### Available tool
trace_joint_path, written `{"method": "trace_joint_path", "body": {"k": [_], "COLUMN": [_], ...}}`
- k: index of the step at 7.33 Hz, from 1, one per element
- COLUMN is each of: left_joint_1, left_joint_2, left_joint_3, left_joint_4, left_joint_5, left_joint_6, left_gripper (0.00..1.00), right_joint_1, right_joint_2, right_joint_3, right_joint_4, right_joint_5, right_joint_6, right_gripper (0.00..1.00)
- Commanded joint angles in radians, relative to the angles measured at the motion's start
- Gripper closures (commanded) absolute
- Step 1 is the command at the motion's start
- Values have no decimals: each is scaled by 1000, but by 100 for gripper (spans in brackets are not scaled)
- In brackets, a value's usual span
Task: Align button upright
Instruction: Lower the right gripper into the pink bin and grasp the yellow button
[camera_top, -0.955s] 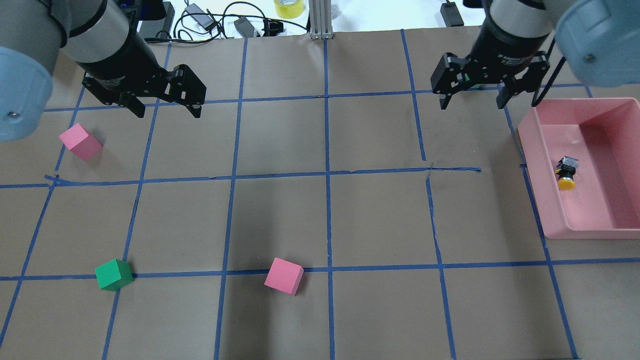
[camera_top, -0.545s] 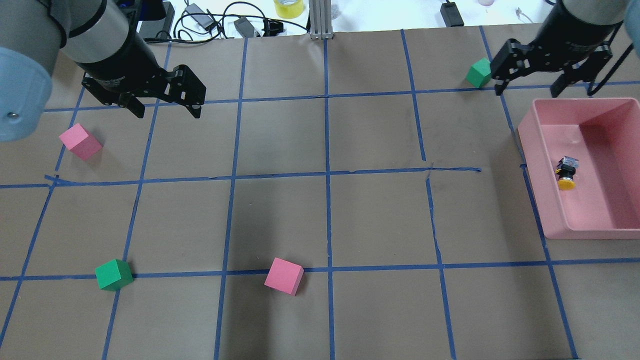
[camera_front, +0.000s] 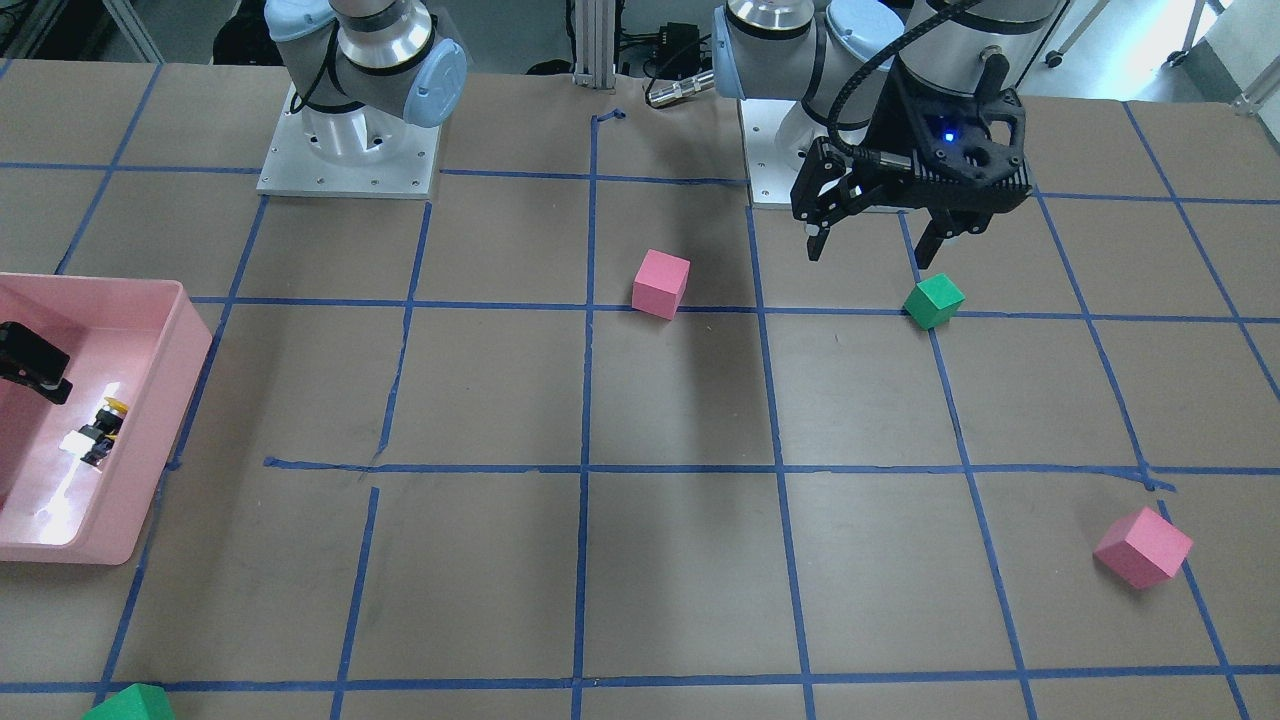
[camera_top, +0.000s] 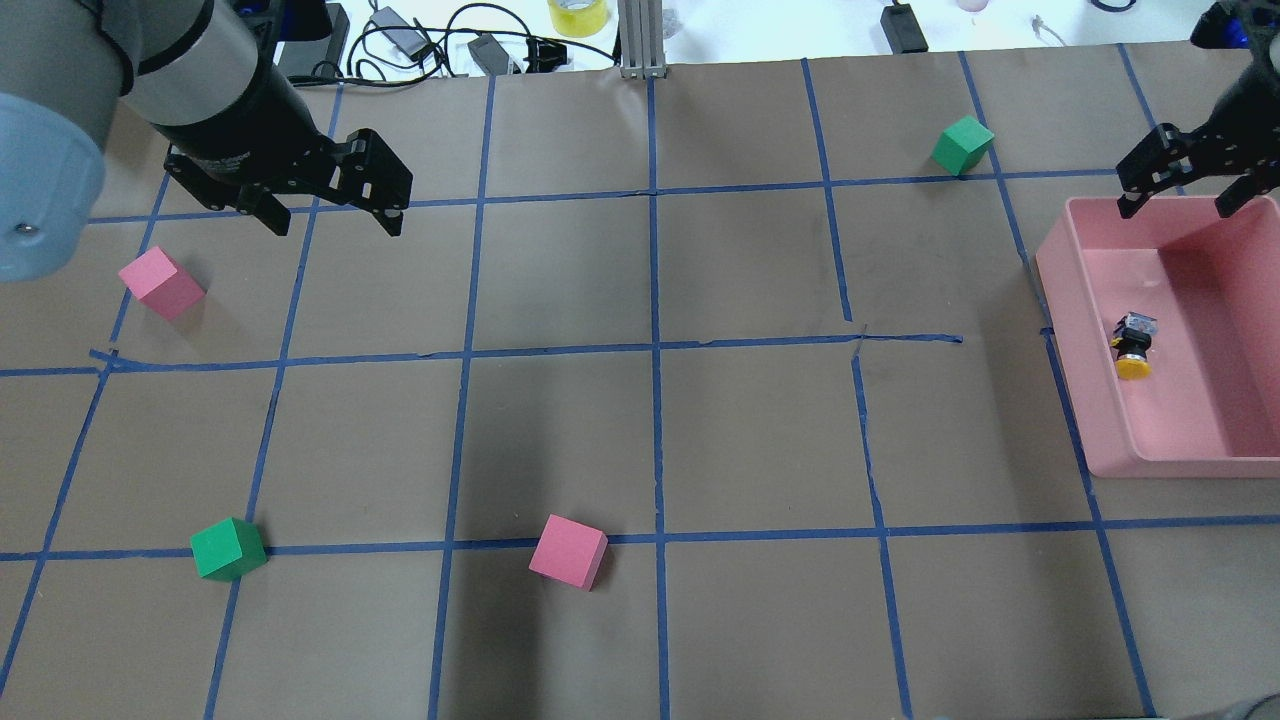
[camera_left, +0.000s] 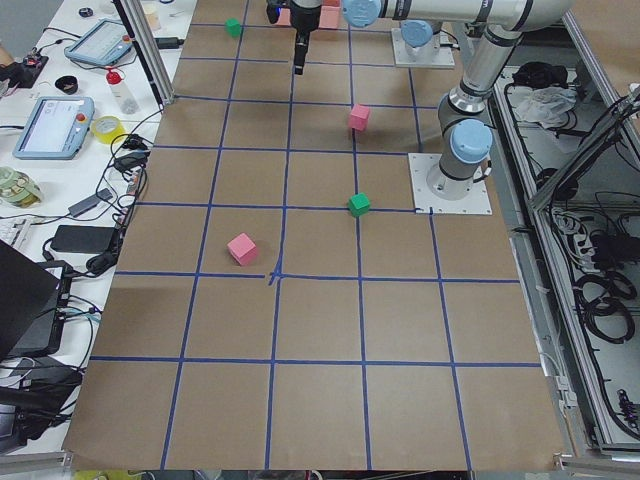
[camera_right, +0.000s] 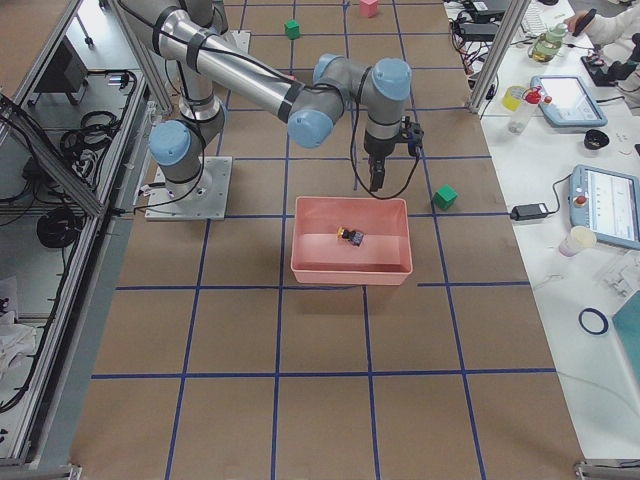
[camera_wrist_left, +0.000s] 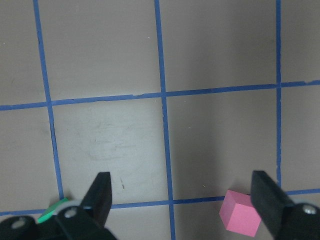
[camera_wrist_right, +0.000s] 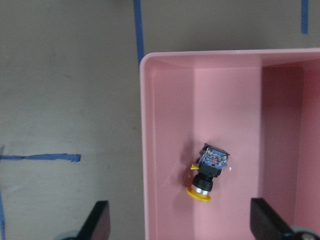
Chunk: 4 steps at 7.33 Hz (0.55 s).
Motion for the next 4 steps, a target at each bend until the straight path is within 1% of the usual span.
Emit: {"method": "trace_joint_path", "body": {"k": [1,3,4], "left_joint_1": [0,0,0], "left_joint_2": [0,0,0], "left_joint_3": [0,0,0], "left_joint_4": [0,0,0], "left_joint_5": [1,1,1], "left_joint_6": [0,0,0], "left_gripper": [0,0,0], "right_joint_1": [-22,-30,-62], "right_joint_2": [68,85,93], "right_joint_3": [101,171,201], "right_joint_4": [-221,-263,-263], "right_joint_5": [-67,-72,-69], "right_joint_6": [-13,-11,-11], "right_gripper": [0,0,0]}}
